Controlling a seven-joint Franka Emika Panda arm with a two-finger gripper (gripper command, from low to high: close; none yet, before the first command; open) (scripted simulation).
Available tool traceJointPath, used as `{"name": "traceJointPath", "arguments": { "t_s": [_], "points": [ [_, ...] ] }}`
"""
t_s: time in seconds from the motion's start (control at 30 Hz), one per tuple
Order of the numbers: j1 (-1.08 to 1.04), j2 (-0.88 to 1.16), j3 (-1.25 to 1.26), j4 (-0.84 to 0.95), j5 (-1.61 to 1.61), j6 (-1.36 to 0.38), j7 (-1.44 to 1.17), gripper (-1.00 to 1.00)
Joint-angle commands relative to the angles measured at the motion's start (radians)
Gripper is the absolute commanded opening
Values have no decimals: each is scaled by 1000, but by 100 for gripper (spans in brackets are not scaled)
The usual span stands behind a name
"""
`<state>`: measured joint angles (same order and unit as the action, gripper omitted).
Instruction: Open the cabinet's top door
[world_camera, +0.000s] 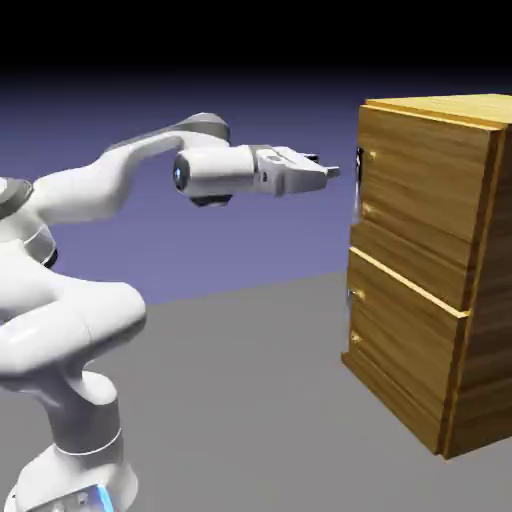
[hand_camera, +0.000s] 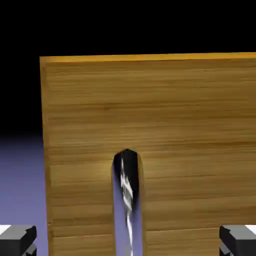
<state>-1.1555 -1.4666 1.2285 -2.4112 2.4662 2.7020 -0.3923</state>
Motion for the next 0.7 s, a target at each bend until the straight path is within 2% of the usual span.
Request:
{"name": "traceJointPath", "arguments": {
  "t_s": [0.0,0.1,0.27,0.3,0.33,0.67],
  "points": [
    [-21,-16,22,7,44,-6,-20,0],
    [-59,-45,62,20,124,-17,-57,0],
    [-215,-37,91,161,158,-32,-53,0],
    [-215,-37,91,161,158,-32,-53,-100],
    [-215,-37,91,161,158,-32,-53,-100],
    [-26,-47,-35,-192,205,-452,-213,-100]
  ]
}}
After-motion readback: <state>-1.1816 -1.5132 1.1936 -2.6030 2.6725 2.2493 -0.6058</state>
